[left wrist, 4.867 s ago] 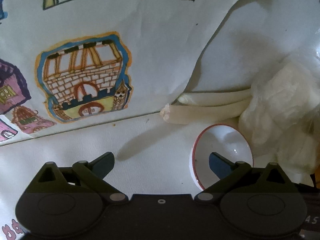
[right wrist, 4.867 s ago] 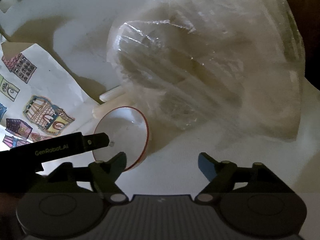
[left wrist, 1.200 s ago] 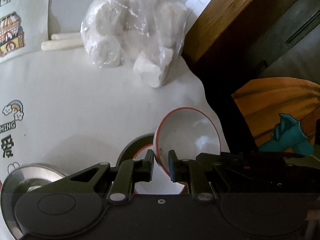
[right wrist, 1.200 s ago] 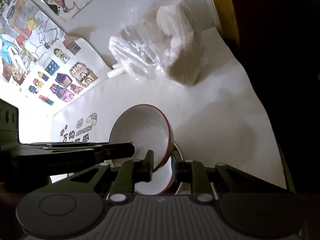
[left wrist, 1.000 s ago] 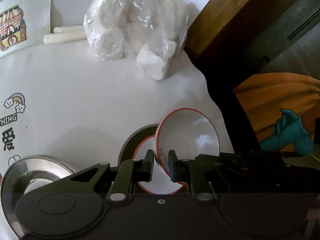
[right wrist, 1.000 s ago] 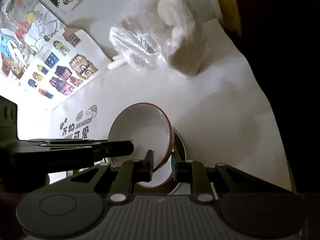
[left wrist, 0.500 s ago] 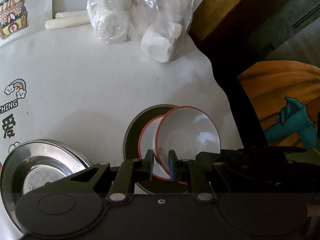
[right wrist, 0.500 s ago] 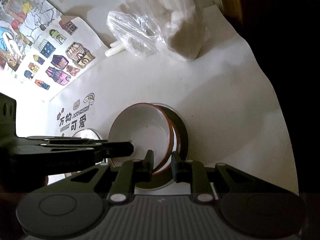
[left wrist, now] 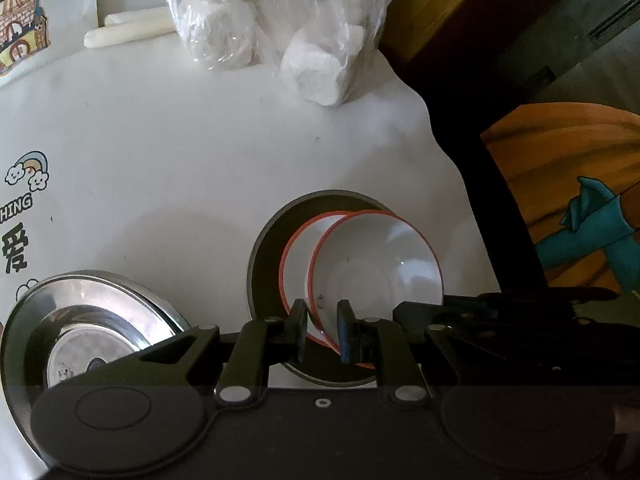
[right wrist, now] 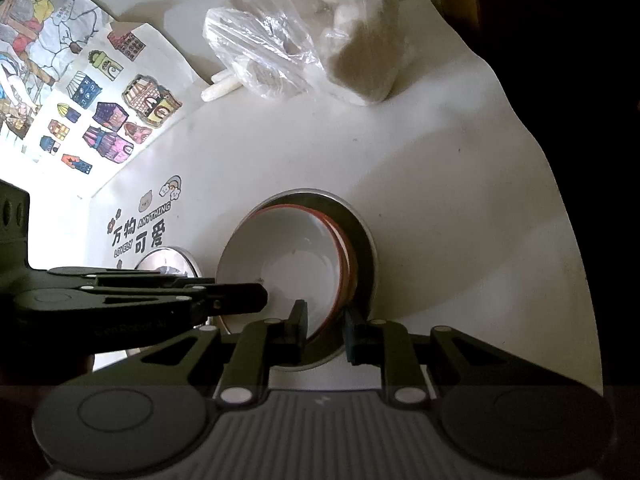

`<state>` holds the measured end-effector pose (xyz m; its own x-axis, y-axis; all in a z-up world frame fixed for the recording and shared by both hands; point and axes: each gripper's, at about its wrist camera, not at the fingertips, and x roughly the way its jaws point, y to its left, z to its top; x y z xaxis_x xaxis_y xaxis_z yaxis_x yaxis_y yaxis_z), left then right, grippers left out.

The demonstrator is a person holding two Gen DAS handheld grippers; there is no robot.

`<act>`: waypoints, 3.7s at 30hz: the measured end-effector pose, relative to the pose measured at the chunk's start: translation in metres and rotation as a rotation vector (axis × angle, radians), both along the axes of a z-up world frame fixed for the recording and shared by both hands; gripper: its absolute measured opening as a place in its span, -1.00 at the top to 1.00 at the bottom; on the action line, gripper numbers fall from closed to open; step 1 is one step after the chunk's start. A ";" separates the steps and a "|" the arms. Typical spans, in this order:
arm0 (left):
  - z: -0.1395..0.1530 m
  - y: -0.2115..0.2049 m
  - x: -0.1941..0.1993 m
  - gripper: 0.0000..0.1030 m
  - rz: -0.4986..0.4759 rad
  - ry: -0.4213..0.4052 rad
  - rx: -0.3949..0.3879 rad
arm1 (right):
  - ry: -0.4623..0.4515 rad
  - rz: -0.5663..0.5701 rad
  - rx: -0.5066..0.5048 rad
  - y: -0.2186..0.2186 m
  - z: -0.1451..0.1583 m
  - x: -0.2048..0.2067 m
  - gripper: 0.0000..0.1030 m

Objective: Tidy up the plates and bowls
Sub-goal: 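Lower the second white bowl into the first white bowl with the left tool, then open the left tool to release the white bowl and withdraw, then move the left tool to the steel bowl rim and grip it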

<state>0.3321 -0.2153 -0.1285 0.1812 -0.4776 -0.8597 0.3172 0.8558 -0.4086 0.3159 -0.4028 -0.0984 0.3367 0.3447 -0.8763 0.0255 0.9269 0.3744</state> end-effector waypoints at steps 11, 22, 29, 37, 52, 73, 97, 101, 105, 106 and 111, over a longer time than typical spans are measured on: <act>-0.002 -0.003 0.003 0.69 -0.001 0.007 0.006 | 0.015 0.009 -0.011 0.003 -0.003 0.005 0.60; -0.003 -0.002 0.004 0.66 0.002 0.008 0.019 | 0.027 0.017 -0.025 0.008 -0.005 0.010 0.59; -0.003 -0.001 0.004 0.59 0.001 0.007 0.021 | 0.024 0.014 -0.022 0.007 -0.005 0.010 0.56; -0.003 0.001 0.003 0.52 0.012 0.007 0.021 | 0.014 0.012 -0.017 0.006 -0.004 0.008 0.55; 0.019 0.015 -0.005 -0.10 0.074 -0.069 -0.023 | -0.043 -0.013 -0.009 0.000 0.010 -0.001 0.36; 0.022 0.065 -0.001 -0.99 0.187 -0.116 0.113 | -0.098 -0.077 -0.095 -0.009 0.028 -0.012 -0.99; 0.005 0.058 0.008 -0.99 0.034 -0.141 0.157 | -0.004 -0.227 -0.276 -0.008 0.008 -0.038 -0.99; 0.002 0.052 0.009 -0.99 0.013 -0.137 0.164 | -0.019 -0.226 -0.275 -0.010 0.009 -0.039 -0.99; -0.003 0.046 0.010 -0.99 -0.004 -0.131 0.182 | -0.020 -0.207 -0.271 -0.011 0.007 -0.035 -0.99; -0.004 0.044 0.010 -0.99 -0.008 -0.130 0.188 | -0.019 -0.200 -0.271 -0.011 0.007 -0.034 -0.99; -0.008 0.038 0.011 -0.99 -0.028 -0.127 0.225 | -0.013 -0.168 -0.275 -0.012 0.004 -0.027 -0.99</act>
